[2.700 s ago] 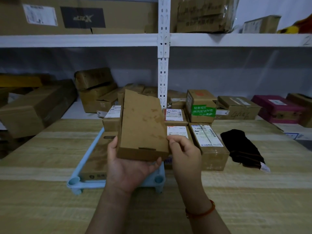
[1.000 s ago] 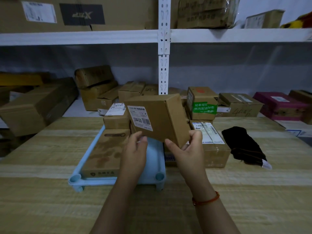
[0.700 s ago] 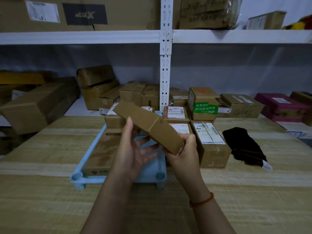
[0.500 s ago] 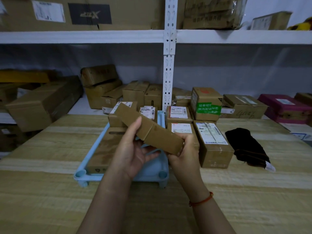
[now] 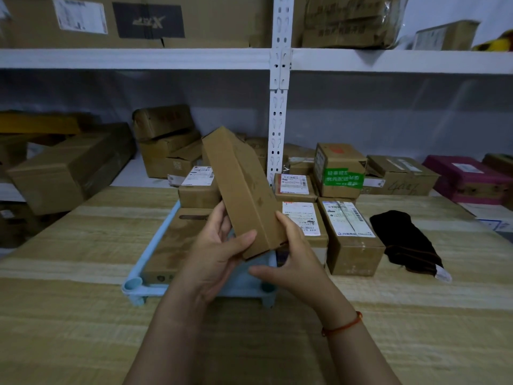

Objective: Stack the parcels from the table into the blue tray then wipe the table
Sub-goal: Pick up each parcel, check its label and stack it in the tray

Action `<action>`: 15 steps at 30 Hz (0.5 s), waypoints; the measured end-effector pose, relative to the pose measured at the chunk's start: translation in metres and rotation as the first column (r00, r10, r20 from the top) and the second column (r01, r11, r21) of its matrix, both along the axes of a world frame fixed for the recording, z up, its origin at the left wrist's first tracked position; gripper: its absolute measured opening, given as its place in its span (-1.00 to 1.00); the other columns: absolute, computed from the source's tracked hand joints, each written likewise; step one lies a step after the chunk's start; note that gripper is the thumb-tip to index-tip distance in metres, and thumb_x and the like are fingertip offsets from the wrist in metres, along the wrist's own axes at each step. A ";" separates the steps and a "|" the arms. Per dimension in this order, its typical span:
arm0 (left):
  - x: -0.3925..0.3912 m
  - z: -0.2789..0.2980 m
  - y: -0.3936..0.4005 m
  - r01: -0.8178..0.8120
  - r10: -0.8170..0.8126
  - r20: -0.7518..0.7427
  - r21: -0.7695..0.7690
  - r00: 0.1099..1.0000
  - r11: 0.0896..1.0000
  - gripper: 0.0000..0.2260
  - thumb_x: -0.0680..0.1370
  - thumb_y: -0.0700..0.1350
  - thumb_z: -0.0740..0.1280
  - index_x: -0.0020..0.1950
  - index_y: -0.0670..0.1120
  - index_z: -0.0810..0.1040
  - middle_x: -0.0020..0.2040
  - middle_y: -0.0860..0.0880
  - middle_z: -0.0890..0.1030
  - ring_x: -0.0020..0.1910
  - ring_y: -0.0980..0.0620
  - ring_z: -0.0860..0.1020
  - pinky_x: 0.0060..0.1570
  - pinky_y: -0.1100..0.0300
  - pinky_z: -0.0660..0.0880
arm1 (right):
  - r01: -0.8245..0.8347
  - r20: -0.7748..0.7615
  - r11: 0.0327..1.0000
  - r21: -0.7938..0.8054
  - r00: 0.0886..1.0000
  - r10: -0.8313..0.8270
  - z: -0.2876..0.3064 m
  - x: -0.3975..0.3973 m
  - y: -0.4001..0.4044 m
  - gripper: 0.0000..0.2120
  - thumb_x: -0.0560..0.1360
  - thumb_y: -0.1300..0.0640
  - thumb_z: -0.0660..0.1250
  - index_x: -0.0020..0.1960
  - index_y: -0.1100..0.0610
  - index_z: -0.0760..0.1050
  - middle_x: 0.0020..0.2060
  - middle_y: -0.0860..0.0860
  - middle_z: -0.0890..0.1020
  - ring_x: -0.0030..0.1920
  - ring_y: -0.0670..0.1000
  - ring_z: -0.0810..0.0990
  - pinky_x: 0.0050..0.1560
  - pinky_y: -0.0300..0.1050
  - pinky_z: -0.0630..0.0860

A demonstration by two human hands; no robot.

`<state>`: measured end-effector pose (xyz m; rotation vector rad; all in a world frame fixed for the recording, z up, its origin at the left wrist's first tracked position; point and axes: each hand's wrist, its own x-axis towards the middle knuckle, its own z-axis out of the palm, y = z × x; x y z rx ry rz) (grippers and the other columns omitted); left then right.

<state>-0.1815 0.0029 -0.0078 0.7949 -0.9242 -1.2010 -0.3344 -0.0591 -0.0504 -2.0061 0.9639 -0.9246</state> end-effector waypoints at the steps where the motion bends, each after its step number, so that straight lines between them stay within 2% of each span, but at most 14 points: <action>1: 0.002 -0.001 0.000 0.010 -0.010 0.008 -0.008 1.000 1.000 -0.29 0.38 -0.36 0.43 0.47 -0.03 0.30 0.31 -0.09 0.56 0.27 -0.06 0.55 0.05 0.10 0.59 | -0.011 0.030 1.000 0.026 1.000 0.010 0.001 -0.001 0.000 0.08 0.16 -0.40 0.42 0.54 -0.14 0.04 0.44 -0.15 0.22 0.44 -0.07 0.29 0.40 0.09 0.38; 4: 0.006 -0.003 0.001 0.051 -0.050 0.023 -0.034 0.998 0.998 -0.28 0.38 -0.41 0.43 0.48 -0.04 0.28 0.34 -0.11 0.53 0.28 -0.06 0.54 0.05 0.12 0.58 | -0.005 0.144 0.998 0.069 0.990 -0.005 0.004 -0.001 0.002 -0.10 0.22 -0.52 0.27 0.45 -0.17 0.15 0.42 -0.10 0.28 0.42 -0.08 0.31 0.41 0.08 0.36; 6: 0.008 -0.006 0.001 0.064 -0.063 0.027 -0.032 0.998 0.997 -0.30 0.41 -0.43 0.36 0.48 -0.03 0.28 0.35 -0.11 0.53 0.28 -0.06 0.54 0.09 0.10 0.57 | 0.014 0.155 0.996 0.088 0.987 -0.028 0.003 0.000 0.002 -0.02 0.16 -0.62 0.23 0.44 -0.16 0.18 0.40 -0.09 0.30 0.39 -0.07 0.35 0.37 0.07 0.41; 8: 0.010 -0.009 0.001 0.069 -0.068 0.035 -0.018 0.997 0.997 -0.28 0.39 -0.43 0.34 0.49 -0.01 0.26 0.34 -0.09 0.54 0.27 -0.05 0.55 0.09 0.10 0.58 | 0.022 0.145 0.995 0.100 0.989 -0.036 0.001 0.001 0.002 0.02 0.13 -0.62 0.26 0.45 -0.13 0.18 0.37 -0.10 0.32 0.35 -0.06 0.38 0.32 0.08 0.45; 15: 0.011 -0.013 0.000 0.082 -0.081 0.049 -0.019 0.996 0.996 -0.19 0.33 -0.31 0.53 0.49 0.05 0.28 0.36 -0.03 0.52 0.30 -0.05 0.53 0.04 0.11 0.57 | -0.011 0.141 0.982 0.188 0.990 -0.016 0.002 0.003 0.002 0.19 0.04 -0.58 0.38 0.52 -0.09 0.11 0.43 -0.09 0.29 0.40 -0.05 0.34 0.38 0.07 0.41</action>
